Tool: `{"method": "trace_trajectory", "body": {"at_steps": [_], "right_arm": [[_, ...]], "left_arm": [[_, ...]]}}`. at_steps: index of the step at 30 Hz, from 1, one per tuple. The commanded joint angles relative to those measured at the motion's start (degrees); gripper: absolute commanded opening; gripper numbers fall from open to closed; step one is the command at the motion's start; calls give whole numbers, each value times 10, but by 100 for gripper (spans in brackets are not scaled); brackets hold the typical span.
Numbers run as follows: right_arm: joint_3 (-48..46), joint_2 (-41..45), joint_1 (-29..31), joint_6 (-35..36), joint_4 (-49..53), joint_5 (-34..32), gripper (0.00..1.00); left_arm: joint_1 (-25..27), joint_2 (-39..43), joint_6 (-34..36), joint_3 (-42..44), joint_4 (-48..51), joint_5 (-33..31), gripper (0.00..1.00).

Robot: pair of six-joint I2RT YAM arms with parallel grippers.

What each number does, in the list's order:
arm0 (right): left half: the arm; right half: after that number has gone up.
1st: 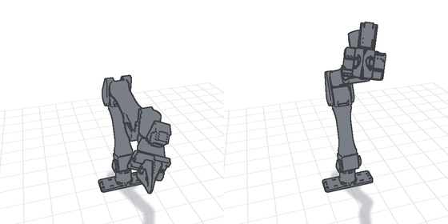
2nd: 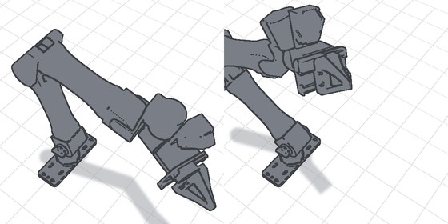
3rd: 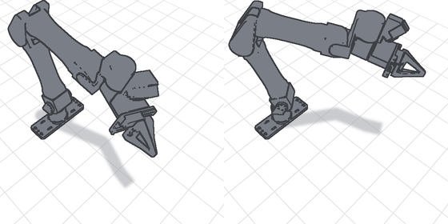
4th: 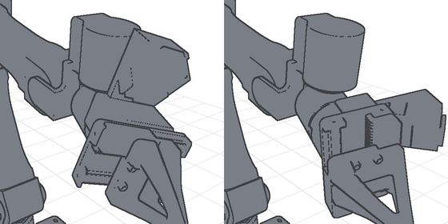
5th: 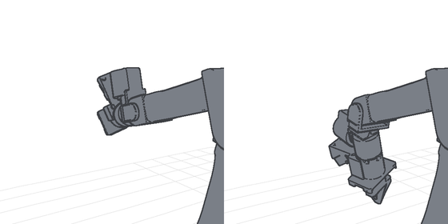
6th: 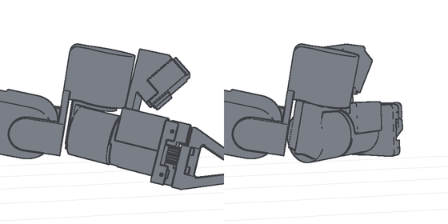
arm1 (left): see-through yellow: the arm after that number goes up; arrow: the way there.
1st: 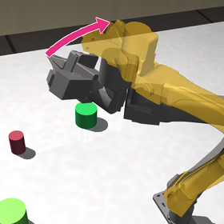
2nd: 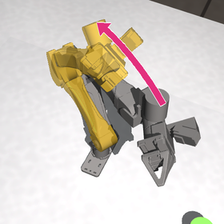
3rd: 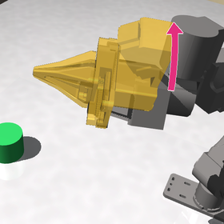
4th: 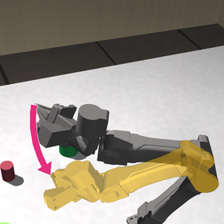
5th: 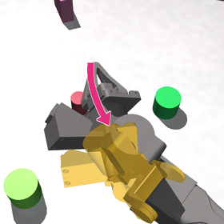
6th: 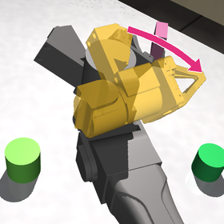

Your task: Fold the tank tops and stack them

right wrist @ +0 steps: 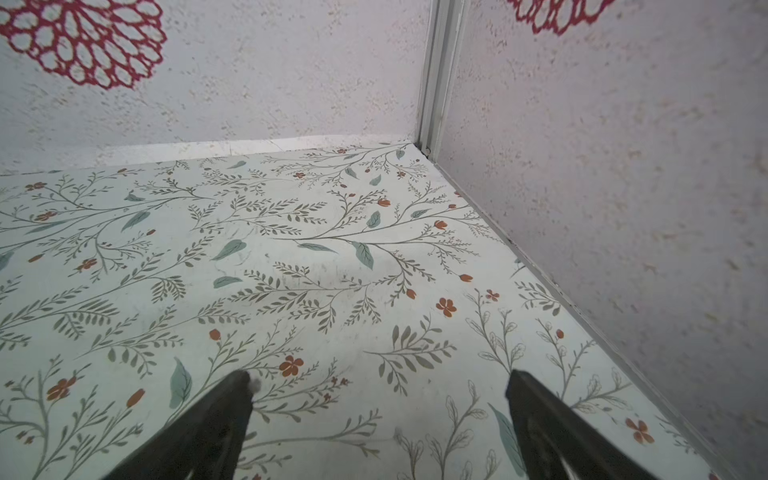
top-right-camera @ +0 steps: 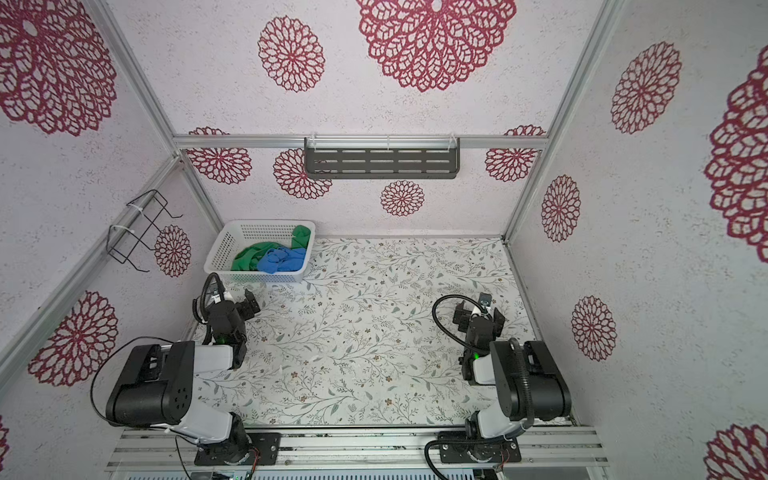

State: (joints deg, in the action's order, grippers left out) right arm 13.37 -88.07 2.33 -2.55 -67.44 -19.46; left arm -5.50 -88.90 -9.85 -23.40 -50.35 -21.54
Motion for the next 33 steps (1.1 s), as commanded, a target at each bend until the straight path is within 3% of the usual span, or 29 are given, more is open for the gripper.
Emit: {"method": "trace_trajectory", "body": {"at_steps": [1, 33], "right_arm": [[7, 1, 4, -1, -23, -10, 99], [13, 1, -3, -9, -8, 3, 99]], "left_arm": [[3, -2, 5, 1, -17, -3, 97], [-8, -2, -2, -6, -5, 16, 99]]}}
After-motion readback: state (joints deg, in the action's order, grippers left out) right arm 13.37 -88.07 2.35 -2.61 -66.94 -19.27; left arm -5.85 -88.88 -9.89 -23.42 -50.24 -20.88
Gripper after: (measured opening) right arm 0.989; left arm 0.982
